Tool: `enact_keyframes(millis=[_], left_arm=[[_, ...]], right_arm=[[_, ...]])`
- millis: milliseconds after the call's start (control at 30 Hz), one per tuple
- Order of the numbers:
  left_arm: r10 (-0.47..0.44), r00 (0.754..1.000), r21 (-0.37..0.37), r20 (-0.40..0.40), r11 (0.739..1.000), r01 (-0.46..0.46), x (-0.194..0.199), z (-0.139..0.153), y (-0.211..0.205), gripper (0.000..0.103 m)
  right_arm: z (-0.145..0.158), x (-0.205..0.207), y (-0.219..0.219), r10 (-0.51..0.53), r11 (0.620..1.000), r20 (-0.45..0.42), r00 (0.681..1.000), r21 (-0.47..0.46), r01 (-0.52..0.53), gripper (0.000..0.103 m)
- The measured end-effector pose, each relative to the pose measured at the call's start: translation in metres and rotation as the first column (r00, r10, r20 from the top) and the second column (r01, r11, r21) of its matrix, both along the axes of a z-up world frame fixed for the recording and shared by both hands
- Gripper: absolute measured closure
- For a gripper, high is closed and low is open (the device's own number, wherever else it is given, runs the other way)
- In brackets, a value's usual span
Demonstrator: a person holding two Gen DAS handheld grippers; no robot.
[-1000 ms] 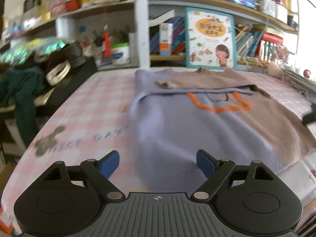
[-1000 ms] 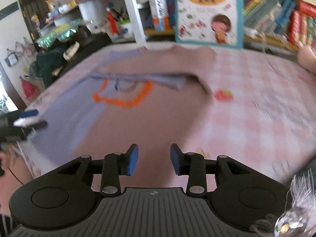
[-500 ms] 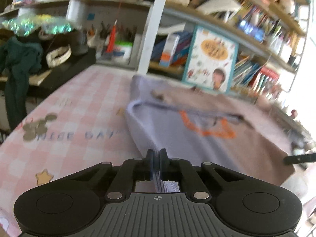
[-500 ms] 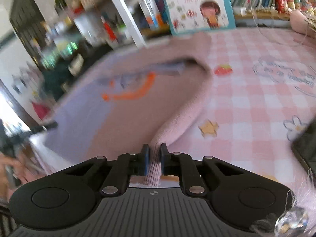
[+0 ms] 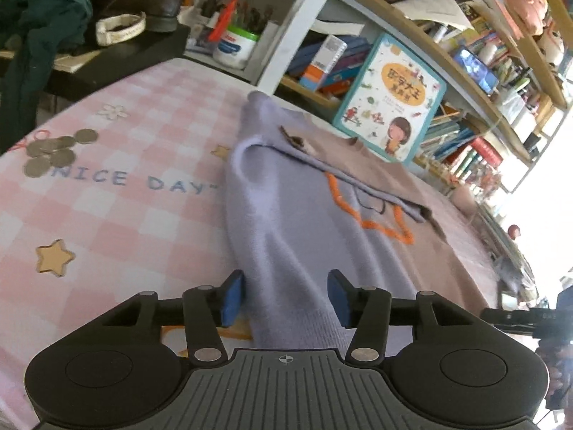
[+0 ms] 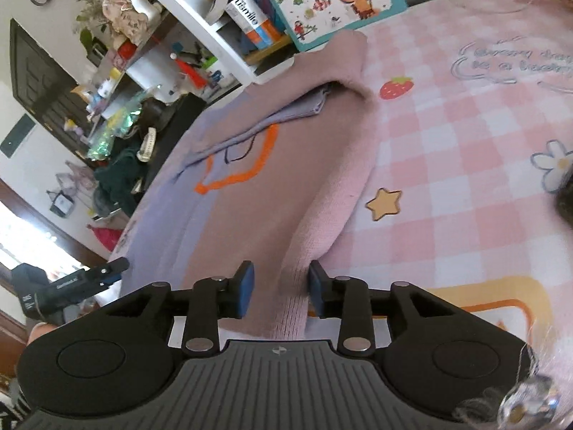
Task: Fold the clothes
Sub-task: 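Grasp the sweater hem with the left tool while the right tool grasps it, then lift the hem with both tools and fold it up toward the collar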
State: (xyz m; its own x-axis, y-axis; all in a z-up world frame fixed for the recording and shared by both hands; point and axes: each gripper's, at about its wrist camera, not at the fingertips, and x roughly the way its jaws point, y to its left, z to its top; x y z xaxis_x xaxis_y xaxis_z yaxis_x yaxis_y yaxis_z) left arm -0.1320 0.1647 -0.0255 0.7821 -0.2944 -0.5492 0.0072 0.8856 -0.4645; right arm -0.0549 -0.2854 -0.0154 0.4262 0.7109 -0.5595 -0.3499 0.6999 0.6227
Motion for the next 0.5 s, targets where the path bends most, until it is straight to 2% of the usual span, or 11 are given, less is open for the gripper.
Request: enact_keyframes(millis=[33, 67, 100, 167, 333, 500], left_arm=[[-0.013, 1.000, -0.007, 0.004, 1.000, 0.013, 0.002, -0.001, -0.001, 0.056], [-0.015, 1.000, -0.012, 0.004, 1.000, 0.015, 0.003, -0.001, -0.002, 0.062], [-0.021, 1.000, -0.018, -0.003, 1.000, 0.021, 0.003, -0.003, -0.002, 0.077], [-0.034, 0.999, -0.032, -0.017, 0.999, 0.033, 0.004, -0.006, -0.003, 0.090], [-0.067, 0.998, -0.068, -0.016, 0.996, 0.066, -0.014, -0.011, -0.004, 0.093], [-0.075, 0.997, -0.148, -0.038, 0.987, 0.068, -0.041, -0.015, -0.003, 0.093]], right_arm=[[-0.001, -0.001, 0.001, 0.007, 1.000, 0.000, 1.000, 0.003, -0.007, 0.074], [-0.002, -0.002, 0.002, 0.011, 1.000, 0.002, 1.000, 0.000, -0.011, 0.085], [-0.003, -0.003, 0.002, 0.016, 1.000, 0.003, 1.000, -0.003, -0.016, 0.090], [-0.004, -0.006, 0.001, 0.019, 1.000, 0.006, 1.000, -0.007, -0.019, 0.094], [-0.005, -0.027, -0.011, 0.013, 1.000, 0.002, 1.000, -0.002, -0.013, 0.094], [-0.004, -0.055, -0.023, 0.012, 1.000, -0.027, 1.000, 0.009, -0.011, 0.094]])
